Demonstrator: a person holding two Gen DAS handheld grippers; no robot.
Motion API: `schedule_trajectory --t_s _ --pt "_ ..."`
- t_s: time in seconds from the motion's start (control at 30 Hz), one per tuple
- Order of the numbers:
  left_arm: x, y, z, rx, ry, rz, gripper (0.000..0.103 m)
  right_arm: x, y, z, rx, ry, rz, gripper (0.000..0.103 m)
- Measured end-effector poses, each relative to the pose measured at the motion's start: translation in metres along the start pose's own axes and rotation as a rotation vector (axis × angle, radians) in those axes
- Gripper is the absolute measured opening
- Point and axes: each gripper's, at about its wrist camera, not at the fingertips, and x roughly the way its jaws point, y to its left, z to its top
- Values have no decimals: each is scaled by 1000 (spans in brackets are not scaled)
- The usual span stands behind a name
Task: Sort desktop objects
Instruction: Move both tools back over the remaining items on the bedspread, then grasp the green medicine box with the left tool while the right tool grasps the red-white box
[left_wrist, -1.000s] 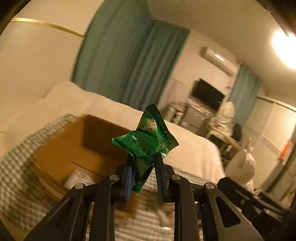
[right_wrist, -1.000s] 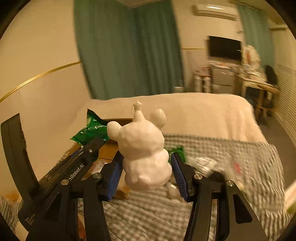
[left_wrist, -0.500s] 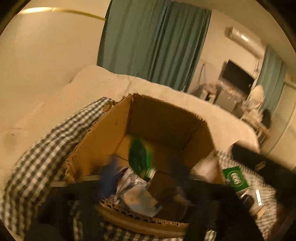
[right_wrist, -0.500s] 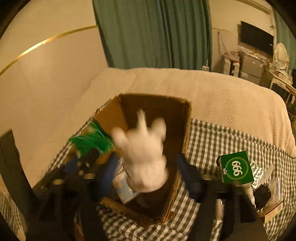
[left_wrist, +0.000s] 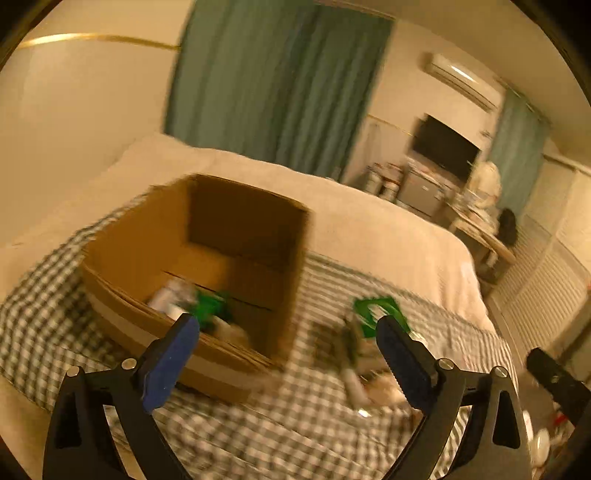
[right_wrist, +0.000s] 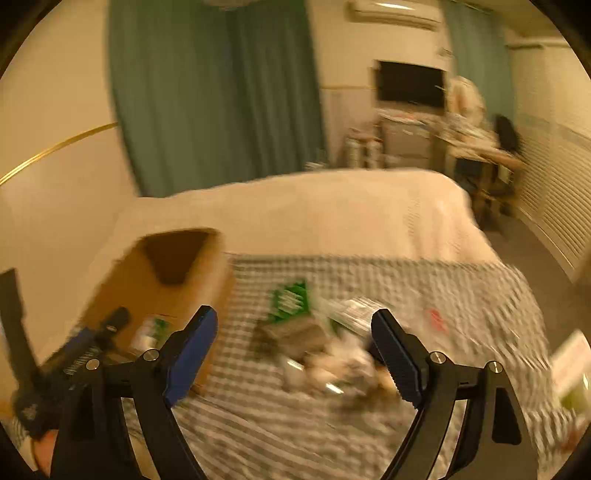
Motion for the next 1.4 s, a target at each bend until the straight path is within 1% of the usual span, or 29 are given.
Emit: schedule_trajectory --t_s 0.07,0.1,0.13,0.2,0.27,0.37,0.47,0.6,0.7,0.8,0.87,0.9,0.93,0.97,1.0,1.1,1.13,1.17,1.27,1.3,1.33,1.37,1.4 --pt "5 -23 -16 27 35 -14 99 2 -32 -11 78 30 -41 85" --pt "6 -27 -20 31 43 -21 99 3 -49 -19 127 49 -59 85" --pt "10 -35 -29 39 53 -34 99 5 -58 -26 158 60 -76 85" --pt "18 -45 -43 56 63 -40 99 11 -71 -40 205 88 -113 85" --pt "30 -49 -58 76 78 -28 99 20 -83 -51 253 122 -152 85" --pt "50 -50 -75 83 117 -26 99 36 -93 -69 343 155 -158 85" --pt "72 -45 -85 43 175 -37 99 58 -97 -75 372 171 -182 85" --pt "96 -38 -88 -37 193 -32 99 88 -95 -72 406 166 -247 85" --pt "111 -33 -90 -89 204 -47 99 116 -101 -69 451 179 -292 85" --pt "117 -36 -92 -101 207 -46 99 138 -107 -69 459 207 -322 85" --pt "118 -42 -94 -93 208 -50 99 142 -110 -74 436 218 -360 85" --pt "119 -47 -95 -86 210 -64 99 143 -113 -77 419 225 -382 85" --pt "119 -52 -96 -85 208 -72 99 142 -118 -81 406 227 -386 82" --pt "119 -57 -98 -89 201 -75 99 140 -124 -85 391 223 -376 73" --pt "118 -63 -101 -95 191 -83 100 138 -127 -89 377 216 -366 67" --pt "121 -80 -108 -83 194 -110 101 134 -131 -97 330 213 -334 60" --pt "121 -83 -108 -72 195 -108 101 131 -133 -99 332 201 -316 54" --pt "122 -87 -108 -62 195 -101 101 128 -134 -100 328 194 -308 52" --pt "125 -94 -105 -56 180 -78 103 120 -130 -102 263 173 -307 47" --pt "127 -95 -104 -66 177 -73 103 118 -130 -102 248 163 -307 45" --pt "130 -95 -101 -95 176 -70 103 115 -128 -101 242 154 -307 41" --pt "133 -95 -100 -114 182 -75 103 111 -125 -101 243 144 -306 39" --pt "136 -96 -98 -126 189 -77 103 108 -123 -99 245 132 -305 39"
